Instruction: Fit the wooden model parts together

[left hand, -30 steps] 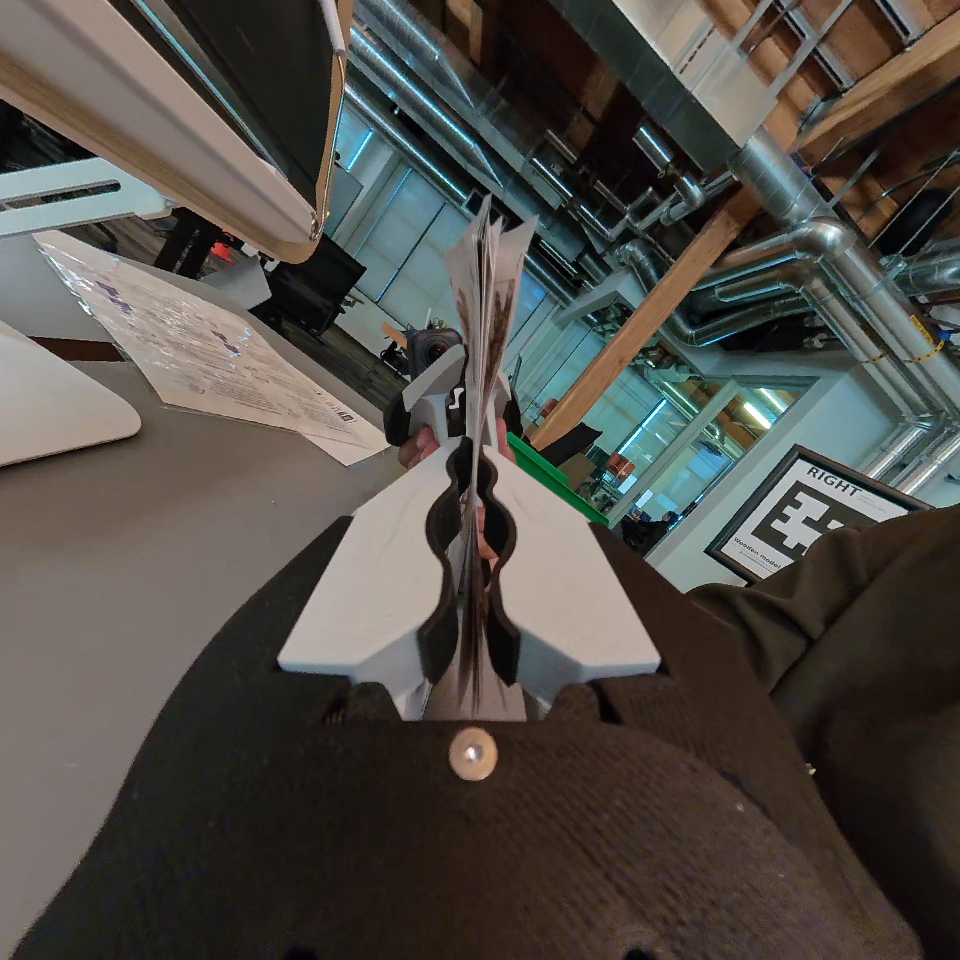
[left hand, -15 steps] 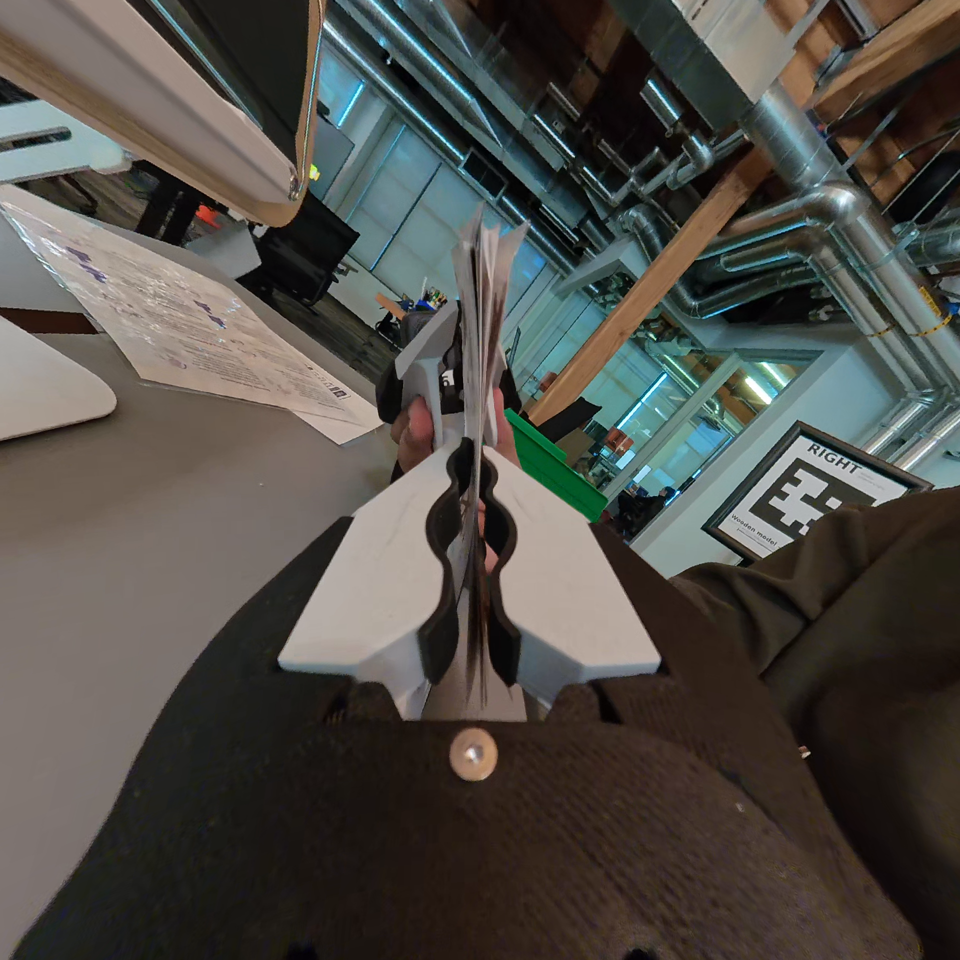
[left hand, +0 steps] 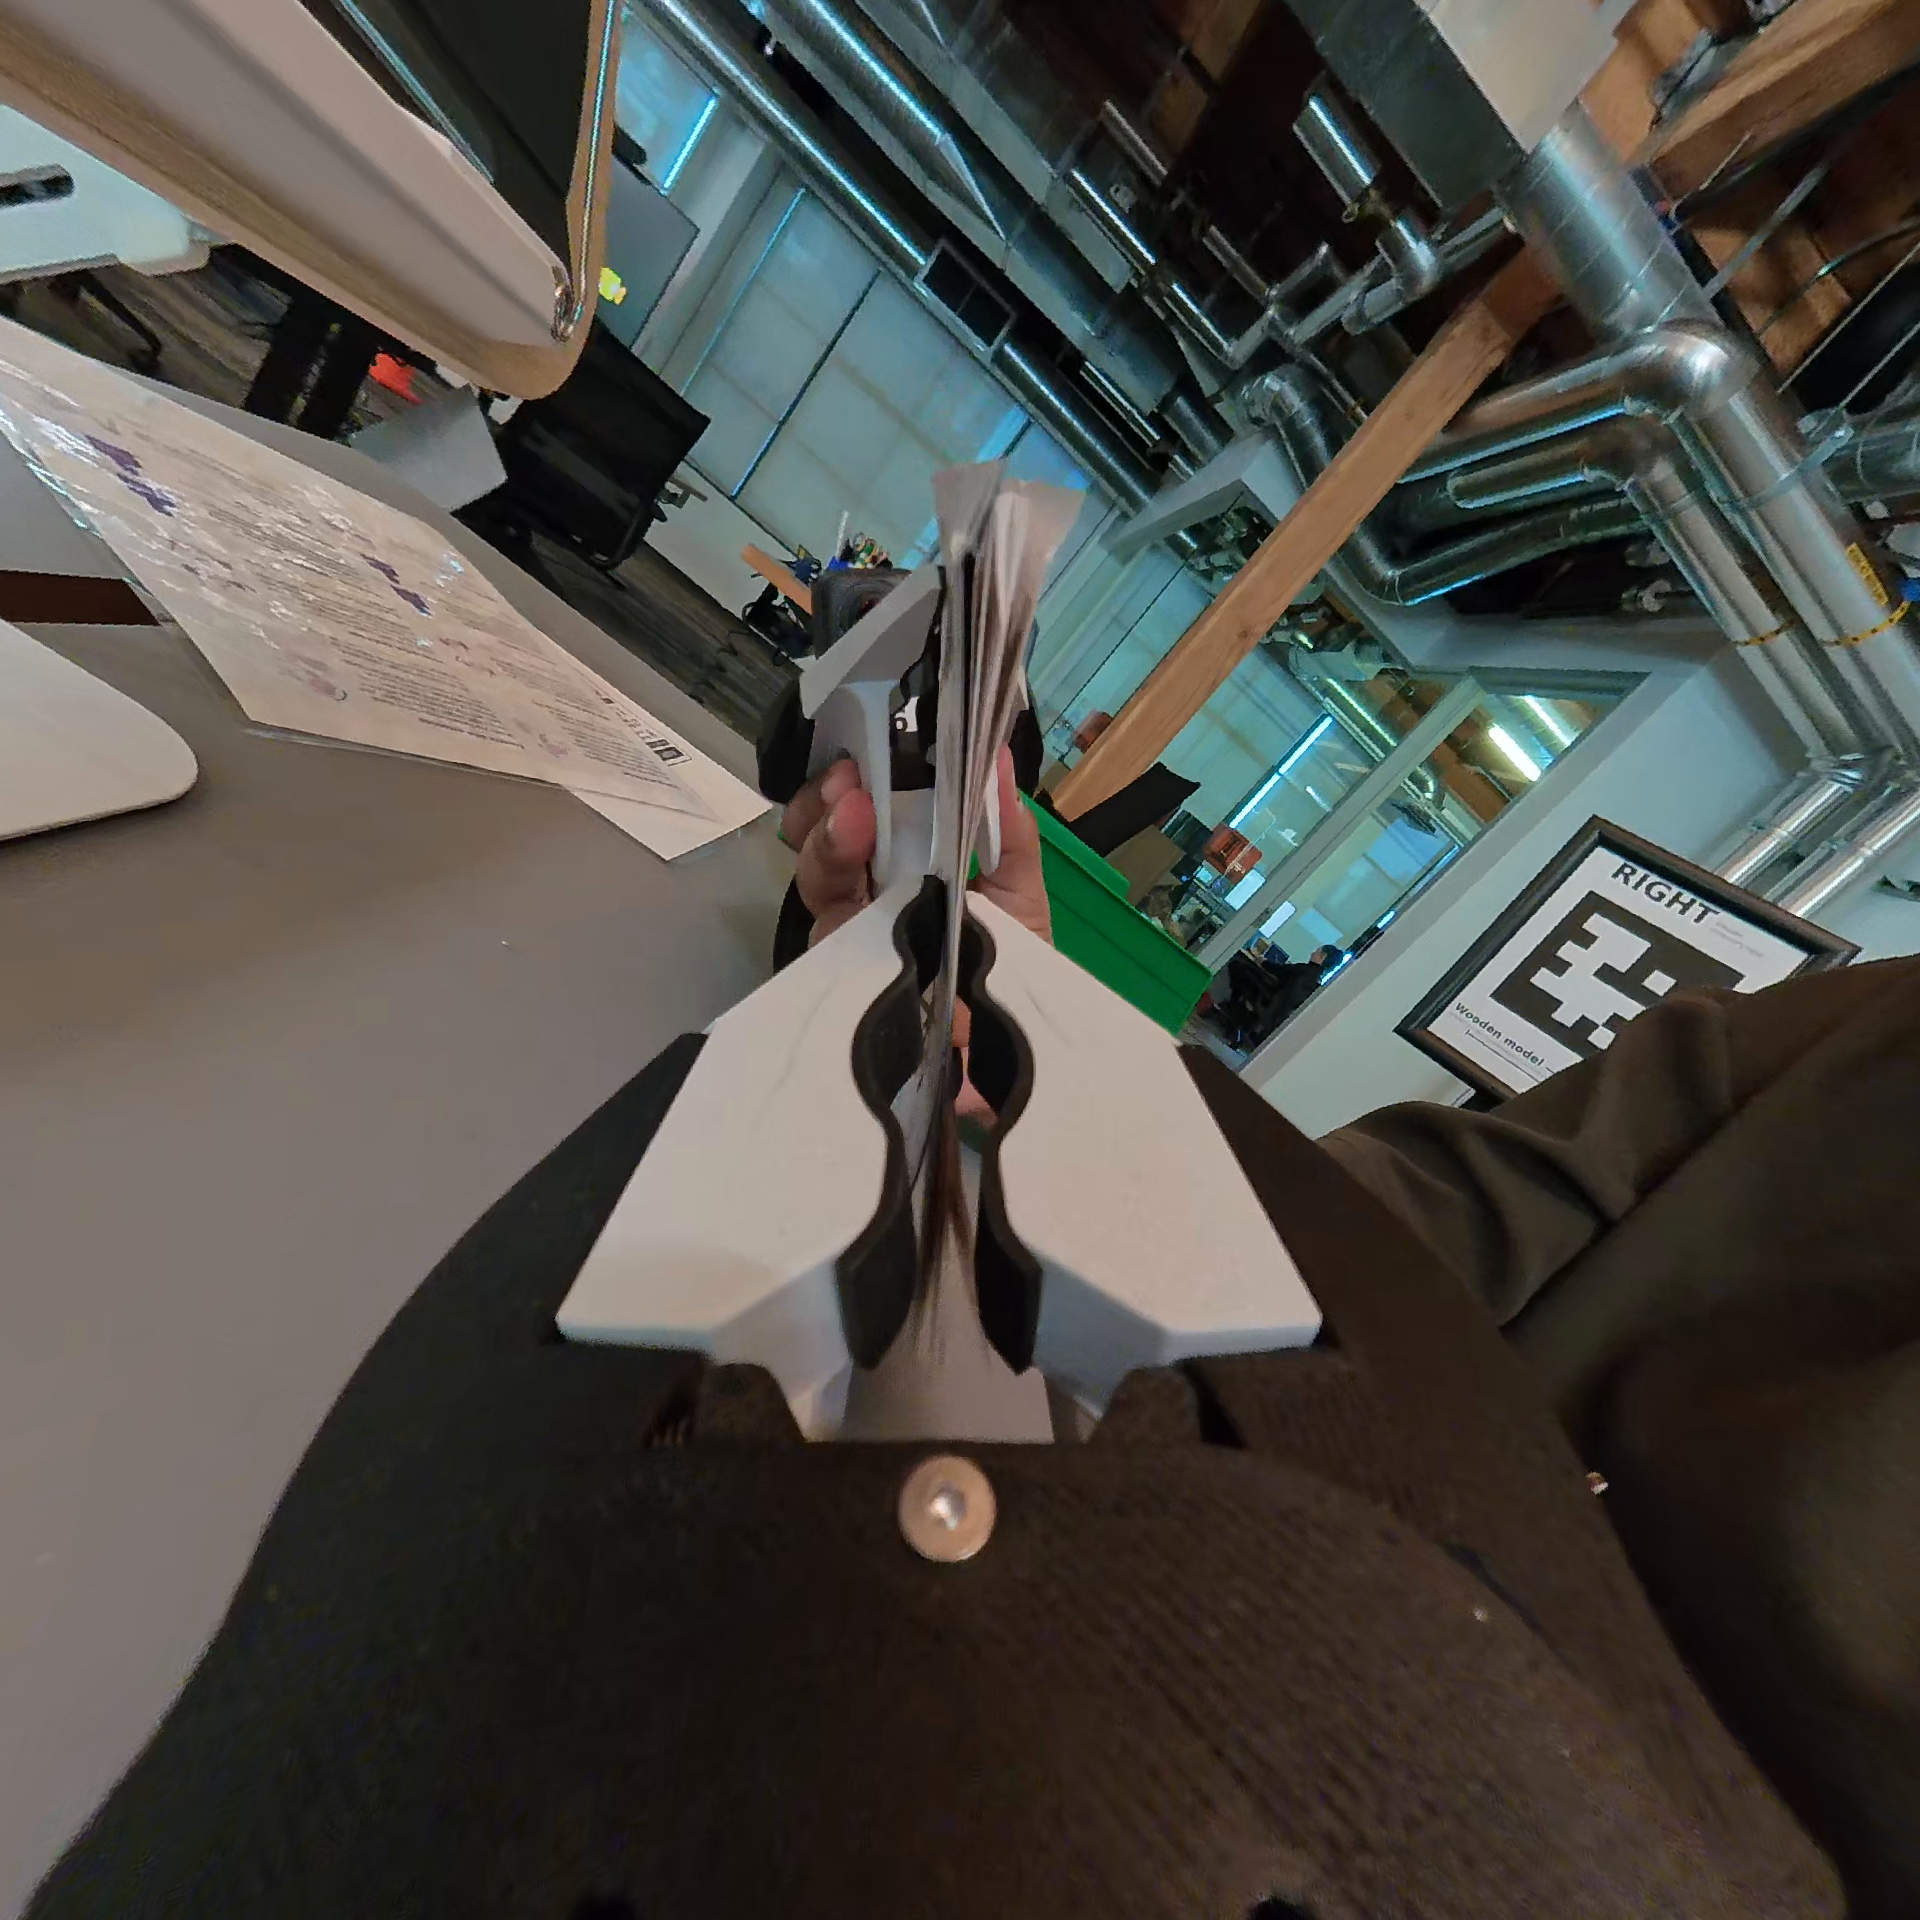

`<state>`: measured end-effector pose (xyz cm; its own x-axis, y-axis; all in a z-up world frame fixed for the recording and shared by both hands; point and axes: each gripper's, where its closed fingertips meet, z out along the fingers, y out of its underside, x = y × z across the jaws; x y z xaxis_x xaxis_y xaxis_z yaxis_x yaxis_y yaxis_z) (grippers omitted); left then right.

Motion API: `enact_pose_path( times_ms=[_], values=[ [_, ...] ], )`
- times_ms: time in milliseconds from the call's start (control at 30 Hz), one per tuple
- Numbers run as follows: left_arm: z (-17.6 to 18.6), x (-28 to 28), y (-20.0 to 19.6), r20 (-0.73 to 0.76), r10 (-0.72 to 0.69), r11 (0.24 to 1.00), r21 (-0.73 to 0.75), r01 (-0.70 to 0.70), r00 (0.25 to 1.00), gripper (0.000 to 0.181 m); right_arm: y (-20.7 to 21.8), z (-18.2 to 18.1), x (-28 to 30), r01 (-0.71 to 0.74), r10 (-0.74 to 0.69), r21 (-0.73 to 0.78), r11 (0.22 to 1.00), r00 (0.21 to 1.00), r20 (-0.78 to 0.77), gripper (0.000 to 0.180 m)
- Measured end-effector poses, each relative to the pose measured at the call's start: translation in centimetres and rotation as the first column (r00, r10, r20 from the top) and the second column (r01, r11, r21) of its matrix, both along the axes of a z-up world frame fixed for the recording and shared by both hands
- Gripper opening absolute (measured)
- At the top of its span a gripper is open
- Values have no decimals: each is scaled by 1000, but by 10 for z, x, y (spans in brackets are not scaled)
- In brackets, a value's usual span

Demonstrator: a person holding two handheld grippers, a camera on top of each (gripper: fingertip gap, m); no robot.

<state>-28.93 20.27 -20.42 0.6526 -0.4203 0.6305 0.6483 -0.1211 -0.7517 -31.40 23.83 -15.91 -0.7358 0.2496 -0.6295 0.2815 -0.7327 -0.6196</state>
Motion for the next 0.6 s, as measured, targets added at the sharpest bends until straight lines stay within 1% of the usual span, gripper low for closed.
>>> enact_pose_path(
  times_ms=[100, 367, 400, 433, 467, 500, 600],
  values=[
    [-3, 3, 1, -9, -18, 1000, -19, 18, 1000, 0, 4, -1, -2, 13, -12, -31, 999, 1000, 5, 2],
    [-5, 4, 2, -12, -22, 999, -36, 22, 1000, 0, 6, -2, -2, 16, -16, -7, 1000, 1000, 11, 0],
    [-6, 5, 2, -14, -26, 999, -39, 25, 1000, 0, 7, -2, -2, 24, -24, -16, 1000, 1000, 10, 0],
    [-7, 7, 3, -20, -36, 998, -48, 35, 999, 0, 10, -2, -2, 33, -33, -40, 999, 999, 9, 5],
    [-8, 9, 3, -29, -42, 998, -57, 40, 999, 0, 12, -2, -3, 32, -32, -57, 998, 999, 13, 4],
    [-9, 9, 4, -33, -40, 997, -63, 38, 999, 0, 14, -3, -3, 31, -30, -54, 998, 999, 21, 0],
    [-8, 8, 3, -24, -39, 998, -56, 38, 999, 0, 11, 0, -1, 18, -18, -18, 1000, 1000, 20, 0]
  ],
)
